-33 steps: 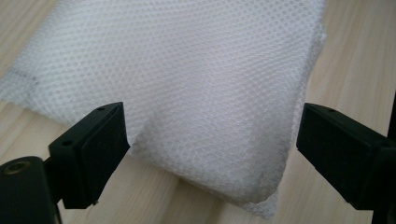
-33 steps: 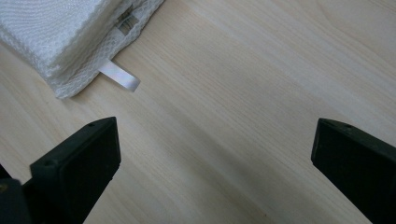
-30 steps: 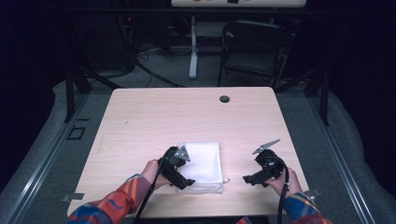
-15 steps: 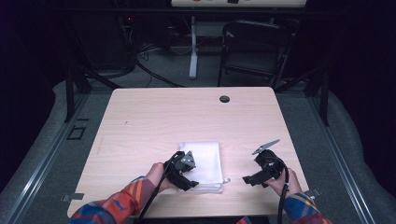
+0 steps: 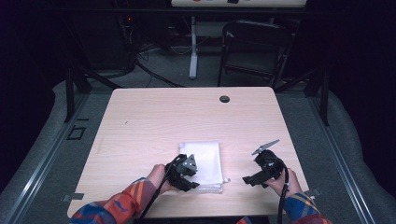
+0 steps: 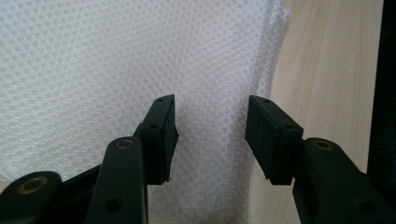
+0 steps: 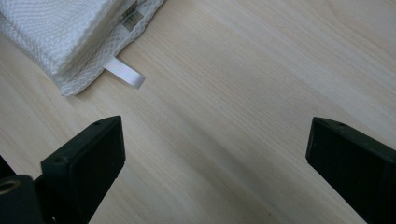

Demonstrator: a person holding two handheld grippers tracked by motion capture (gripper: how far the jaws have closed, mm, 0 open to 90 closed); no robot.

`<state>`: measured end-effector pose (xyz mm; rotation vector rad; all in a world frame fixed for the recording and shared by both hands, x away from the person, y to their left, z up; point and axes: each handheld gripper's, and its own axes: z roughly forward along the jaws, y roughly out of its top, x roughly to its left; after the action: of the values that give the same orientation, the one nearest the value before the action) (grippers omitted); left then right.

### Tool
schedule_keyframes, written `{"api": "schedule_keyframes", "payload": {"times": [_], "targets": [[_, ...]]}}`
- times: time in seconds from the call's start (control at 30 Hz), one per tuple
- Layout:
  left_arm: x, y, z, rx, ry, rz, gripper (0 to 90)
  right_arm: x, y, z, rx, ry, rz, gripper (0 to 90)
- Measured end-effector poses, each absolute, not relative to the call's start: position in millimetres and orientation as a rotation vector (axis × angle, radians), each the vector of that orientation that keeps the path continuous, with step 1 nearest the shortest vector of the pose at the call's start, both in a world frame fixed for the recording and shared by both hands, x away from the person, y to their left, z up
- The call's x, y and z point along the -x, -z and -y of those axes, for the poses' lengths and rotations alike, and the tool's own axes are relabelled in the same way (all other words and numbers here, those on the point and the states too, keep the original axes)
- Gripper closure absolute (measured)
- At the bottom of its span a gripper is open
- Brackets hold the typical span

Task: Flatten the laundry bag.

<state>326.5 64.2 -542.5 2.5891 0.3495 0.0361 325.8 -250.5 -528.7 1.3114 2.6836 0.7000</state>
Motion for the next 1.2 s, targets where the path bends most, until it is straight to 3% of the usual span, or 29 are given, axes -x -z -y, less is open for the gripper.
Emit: {"api": "schedule_keyframes", "payload": {"times": [0.33,0.8,1.03,1.2], "targets": [[-326,552,-58,-2.639,-0.052,-0.338,55.3,-325,531,248,-1.318,-0.702,-2.683,6.1],[-328,551,-61,-2.619,-0.091,-0.365,72.3,-325,532,244,-1.292,-0.685,-2.710,9.5],[-329,548,-65,-2.584,-0.071,-0.384,80.1,-323,531,240,-1.261,-0.684,-2.713,18.9],[-331,542,-69,-2.549,-0.060,-0.411,80.8,-320,529,231,-1.216,-0.724,-2.722,34.5]]}}
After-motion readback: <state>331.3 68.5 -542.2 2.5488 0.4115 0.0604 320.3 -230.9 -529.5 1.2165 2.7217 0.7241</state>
